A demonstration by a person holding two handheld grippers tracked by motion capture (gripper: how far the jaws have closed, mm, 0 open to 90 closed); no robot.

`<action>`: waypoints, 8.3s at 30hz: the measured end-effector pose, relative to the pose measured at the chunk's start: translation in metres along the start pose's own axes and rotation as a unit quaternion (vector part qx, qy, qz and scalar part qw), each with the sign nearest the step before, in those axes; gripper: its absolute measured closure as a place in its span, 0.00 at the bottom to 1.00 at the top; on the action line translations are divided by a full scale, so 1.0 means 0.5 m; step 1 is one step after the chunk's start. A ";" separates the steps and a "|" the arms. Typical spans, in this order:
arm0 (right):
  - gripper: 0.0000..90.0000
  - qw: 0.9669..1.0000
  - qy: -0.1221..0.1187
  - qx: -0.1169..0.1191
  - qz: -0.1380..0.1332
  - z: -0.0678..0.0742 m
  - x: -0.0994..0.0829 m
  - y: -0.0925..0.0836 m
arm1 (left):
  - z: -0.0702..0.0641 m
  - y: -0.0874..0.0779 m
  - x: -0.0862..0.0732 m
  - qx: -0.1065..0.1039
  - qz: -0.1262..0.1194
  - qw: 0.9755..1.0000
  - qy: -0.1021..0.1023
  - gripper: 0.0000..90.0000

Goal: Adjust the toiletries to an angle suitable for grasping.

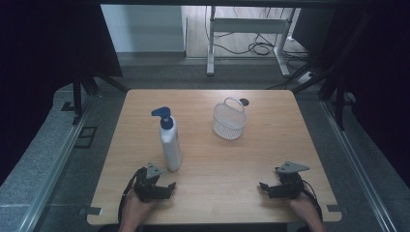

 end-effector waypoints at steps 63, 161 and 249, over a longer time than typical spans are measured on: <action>0.09 1.000 0.000 0.000 0.000 0.000 0.000 0.000 | 0.039 -0.046 0.031 0.013 -0.005 1.000 -0.014 0.52; 0.07 1.000 0.001 -0.001 0.003 0.001 0.002 0.003 | -0.038 0.074 0.144 -0.066 -0.008 0.997 0.038 0.99; 0.07 1.000 0.000 -0.001 0.003 0.001 0.002 0.003 | -0.110 -0.005 0.091 -0.048 -0.018 0.996 0.068 0.31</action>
Point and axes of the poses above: each handheld gripper's, and its own axes: y roughly forward along the jaws, x roughly out of its top, z roughly to its left, the point moved 5 cm from there along y, roughly forward along the jaws, and after that the axes turned 10 degrees about -x, right-handed, at the moved point
